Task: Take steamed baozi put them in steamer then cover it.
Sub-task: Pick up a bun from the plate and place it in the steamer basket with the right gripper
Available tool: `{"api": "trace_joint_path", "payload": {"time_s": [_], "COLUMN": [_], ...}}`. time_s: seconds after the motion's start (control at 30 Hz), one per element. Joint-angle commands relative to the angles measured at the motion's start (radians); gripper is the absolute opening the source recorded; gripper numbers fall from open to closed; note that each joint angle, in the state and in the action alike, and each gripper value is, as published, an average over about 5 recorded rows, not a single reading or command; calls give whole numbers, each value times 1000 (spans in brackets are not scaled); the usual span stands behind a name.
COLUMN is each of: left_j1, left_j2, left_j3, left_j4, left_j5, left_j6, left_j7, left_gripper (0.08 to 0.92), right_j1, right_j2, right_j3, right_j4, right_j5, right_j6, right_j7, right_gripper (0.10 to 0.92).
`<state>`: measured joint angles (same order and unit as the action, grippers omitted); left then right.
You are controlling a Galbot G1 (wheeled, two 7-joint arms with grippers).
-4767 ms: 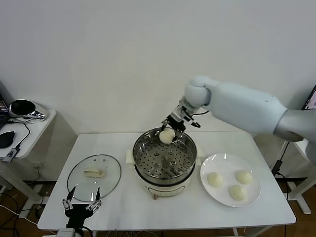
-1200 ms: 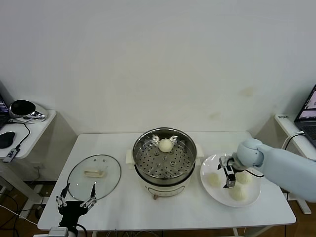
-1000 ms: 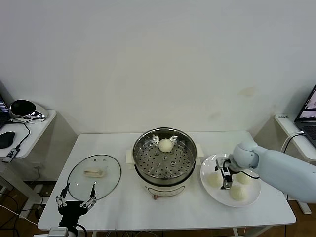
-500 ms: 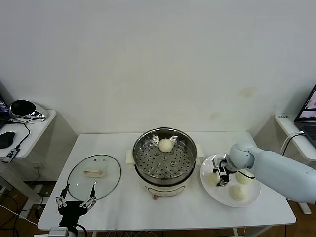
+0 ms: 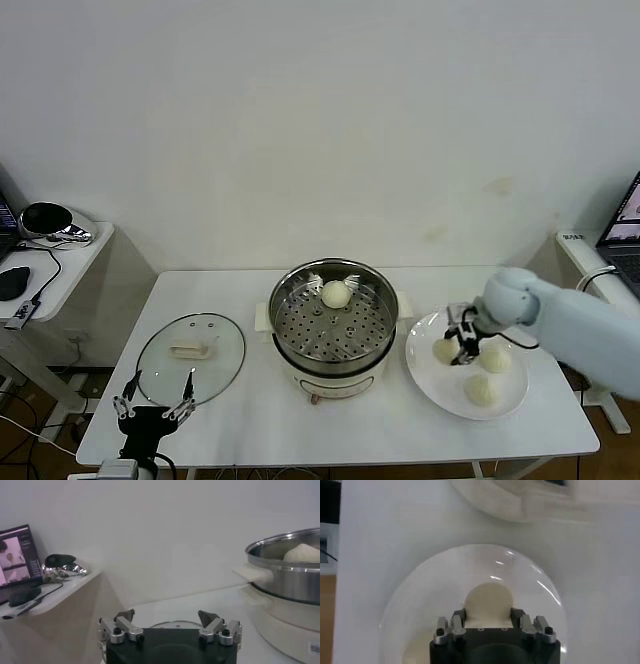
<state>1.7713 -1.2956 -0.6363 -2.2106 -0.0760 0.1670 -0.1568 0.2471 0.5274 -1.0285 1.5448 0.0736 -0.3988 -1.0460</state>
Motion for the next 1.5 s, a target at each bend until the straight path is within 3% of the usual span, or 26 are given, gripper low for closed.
{"api": "trace_joint_path", "payload": {"time_s": [0.03,0.3,0.6,1.0,1.5], "left_j1": [-2,-15,-22,-39,-38], "left_j2": [2,11,12,7,2], "left_j3": [2,5,-10,-27,-35], "left_j4": [2,6,15,29,27], "left_j5": [-1,-15,-24,-30,-38], "left_j6": [1,1,-1,3,3], "left_j7": [1,4,5,7,8], "left_gripper": [823,823,823,823,823], "right_j1": [312,656,530,311,190], "right_j2": [-91,79,405,717,848], "right_j3": [-139,-336,-317,-277,-256], "right_j4": [115,166,83,-183,-339], "right_j5": [125,366,559,536,470], "right_j6": [-14,-111,-239,-294,-305], "right_j7": [-40,6,142,191,221], "right_gripper": [560,570,577,577,577]}}
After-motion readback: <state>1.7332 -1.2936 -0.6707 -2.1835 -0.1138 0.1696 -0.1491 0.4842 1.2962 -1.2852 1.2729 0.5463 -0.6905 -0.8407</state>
